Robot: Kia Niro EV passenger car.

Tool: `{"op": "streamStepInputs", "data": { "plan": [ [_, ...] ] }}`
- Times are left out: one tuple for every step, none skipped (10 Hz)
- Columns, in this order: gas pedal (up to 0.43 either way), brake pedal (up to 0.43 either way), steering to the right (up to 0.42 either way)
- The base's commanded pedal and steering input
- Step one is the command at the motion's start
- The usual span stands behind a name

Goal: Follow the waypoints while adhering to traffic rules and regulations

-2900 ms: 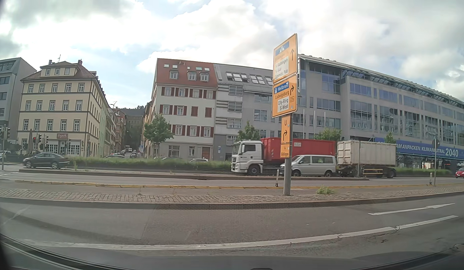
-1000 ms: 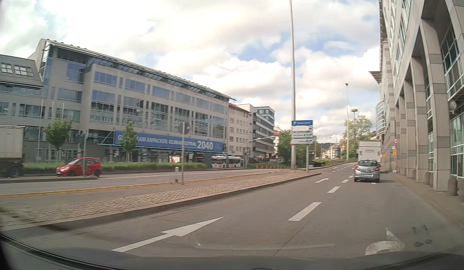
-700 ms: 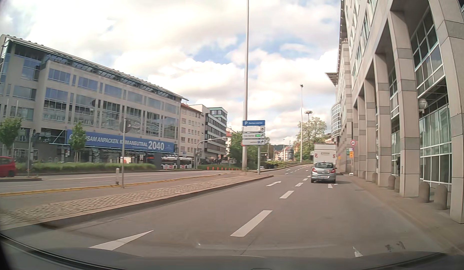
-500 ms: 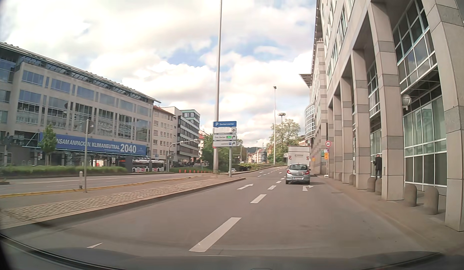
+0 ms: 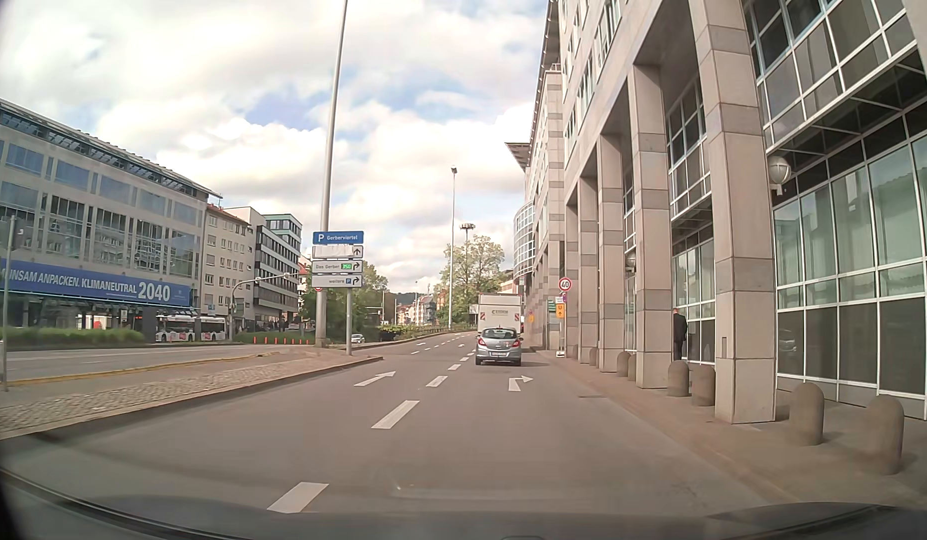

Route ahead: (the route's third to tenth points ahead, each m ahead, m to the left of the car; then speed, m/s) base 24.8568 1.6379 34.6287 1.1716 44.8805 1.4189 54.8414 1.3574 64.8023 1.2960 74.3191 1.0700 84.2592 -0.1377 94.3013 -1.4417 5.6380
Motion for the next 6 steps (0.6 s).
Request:
{"op": "streamStepInputs", "data": {
  "plan": [
    [0.268, 0.0, 0.1],
    [0.268, 0.0, 0.066],
    [0.268, 0.0, 0.046],
    [0.268, 0.0, 0.024],
    [0.268, 0.0, 0.0],
    [0.268, 0.0, -0.018]
  ]
}}
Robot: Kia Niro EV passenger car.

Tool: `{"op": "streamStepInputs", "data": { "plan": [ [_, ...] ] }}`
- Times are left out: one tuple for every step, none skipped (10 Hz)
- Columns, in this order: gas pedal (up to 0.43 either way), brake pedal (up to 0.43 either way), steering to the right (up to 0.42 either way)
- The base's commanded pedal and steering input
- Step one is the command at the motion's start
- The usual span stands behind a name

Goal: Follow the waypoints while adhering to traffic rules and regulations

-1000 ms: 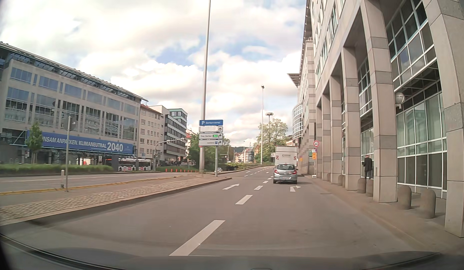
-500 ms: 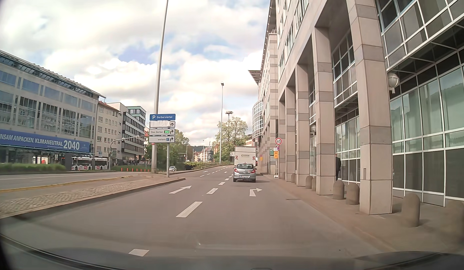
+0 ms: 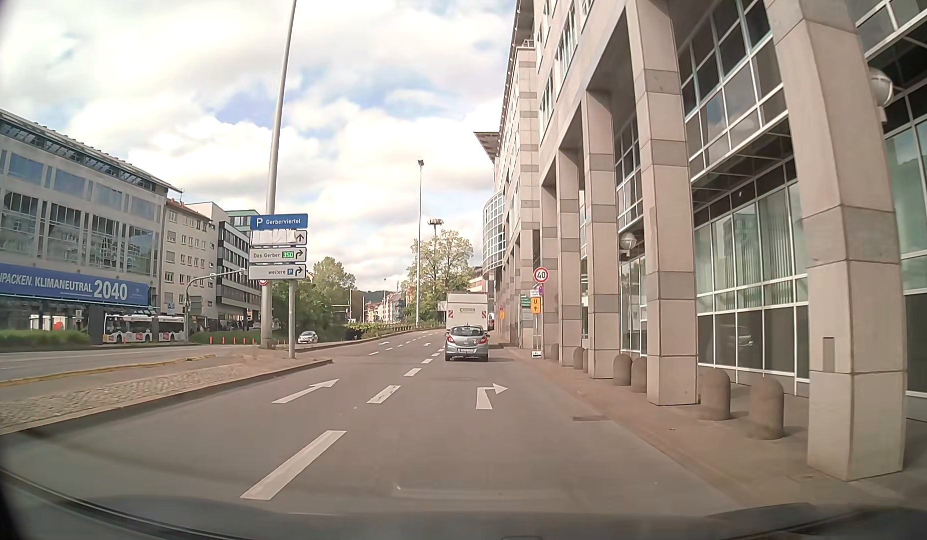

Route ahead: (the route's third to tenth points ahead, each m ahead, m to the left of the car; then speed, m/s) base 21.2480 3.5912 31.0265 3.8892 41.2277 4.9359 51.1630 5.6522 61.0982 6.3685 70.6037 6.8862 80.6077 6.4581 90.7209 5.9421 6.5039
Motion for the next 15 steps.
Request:
{"op": "streamStepInputs", "data": {
  "plan": [
    [0.268, 0.0, -0.019],
    [0.268, 0.0, -0.018],
    [0.268, 0.0, -0.016],
    [0.268, 0.0, -0.011],
    [0.268, 0.0, -0.007],
    [0.268, 0.0, -0.004],
    [0.26, 0.0, -0.004],
    [0.26, 0.0, -0.004],
    [0.26, 0.0, -0.004],
    [0.26, 0.0, -0.004],
    [0.26, 0.0, -0.003],
    [0.248, 0.0, -0.002],
    [0.24, 0.0, -0.002],
    [0.228, 0.0, -0.003],
    [0.22, 0.0, -0.002]
  ]
}}
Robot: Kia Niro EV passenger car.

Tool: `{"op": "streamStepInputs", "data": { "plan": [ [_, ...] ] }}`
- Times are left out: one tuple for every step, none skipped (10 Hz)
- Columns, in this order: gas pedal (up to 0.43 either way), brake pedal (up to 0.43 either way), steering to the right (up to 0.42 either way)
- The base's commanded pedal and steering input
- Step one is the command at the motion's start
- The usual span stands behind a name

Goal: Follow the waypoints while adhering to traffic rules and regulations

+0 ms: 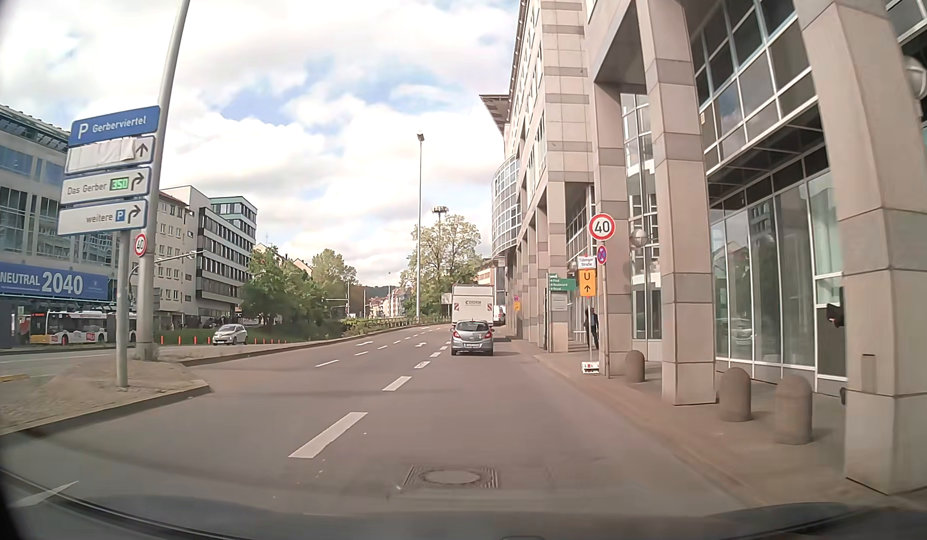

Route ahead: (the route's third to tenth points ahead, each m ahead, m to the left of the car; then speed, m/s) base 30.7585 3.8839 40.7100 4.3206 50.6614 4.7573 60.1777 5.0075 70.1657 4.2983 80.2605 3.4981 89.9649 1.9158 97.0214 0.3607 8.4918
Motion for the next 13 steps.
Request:
{"op": "streamStepInputs", "data": {
  "plan": [
    [0.197, 0.0, -0.003],
    [0.189, 0.0, -0.003],
    [0.177, 0.0, -0.003],
    [0.177, 0.0, -0.003],
    [0.177, 0.0, -0.004],
    [0.177, 0.0, -0.005],
    [0.169, 0.0, -0.004],
    [0.11, 0.0, -0.002],
    [0.028, 0.0, -0.003],
    [0.0, 0.0, -0.002],
    [0.0, 0.0, -0.001],
    [0.0, 0.0, -0.001],
    [0.0, 0.0, -0.001]
  ]
}}
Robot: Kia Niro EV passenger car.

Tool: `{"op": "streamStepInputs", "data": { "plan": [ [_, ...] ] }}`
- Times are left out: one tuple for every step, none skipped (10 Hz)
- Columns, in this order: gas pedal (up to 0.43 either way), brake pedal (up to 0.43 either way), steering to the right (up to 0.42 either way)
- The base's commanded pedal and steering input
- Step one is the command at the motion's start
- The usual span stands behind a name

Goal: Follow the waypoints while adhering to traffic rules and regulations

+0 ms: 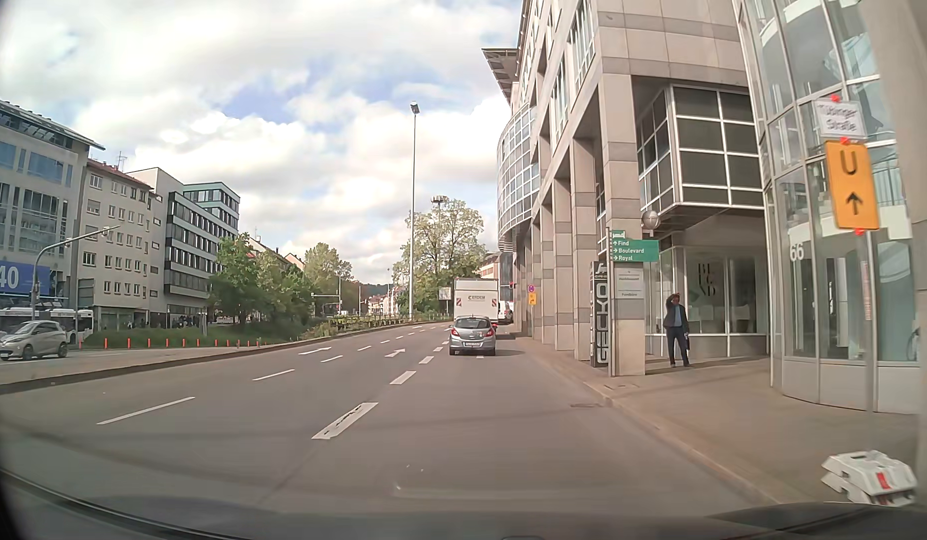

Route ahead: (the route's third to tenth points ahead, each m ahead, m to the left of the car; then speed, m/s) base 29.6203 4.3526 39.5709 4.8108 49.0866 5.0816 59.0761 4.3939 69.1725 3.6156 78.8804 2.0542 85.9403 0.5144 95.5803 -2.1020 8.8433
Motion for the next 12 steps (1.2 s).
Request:
{"op": "streamStepInputs", "data": {
  "plan": [
    [0.0, 0.0, -0.001],
    [0.0, 0.0, -0.002],
    [0.0, 0.0, -0.001],
    [0.0, 0.0, -0.001],
    [0.0, 0.0, -0.001],
    [0.0, 0.0, -0.001],
    [0.0, 0.0, -0.001],
    [0.0, 0.0, -0.001],
    [0.0, 0.0, -0.001],
    [0.0, 0.0, -0.001],
    [0.0, 0.0, -0.001],
    [0.0, 0.0, -0.001]
  ]
}}
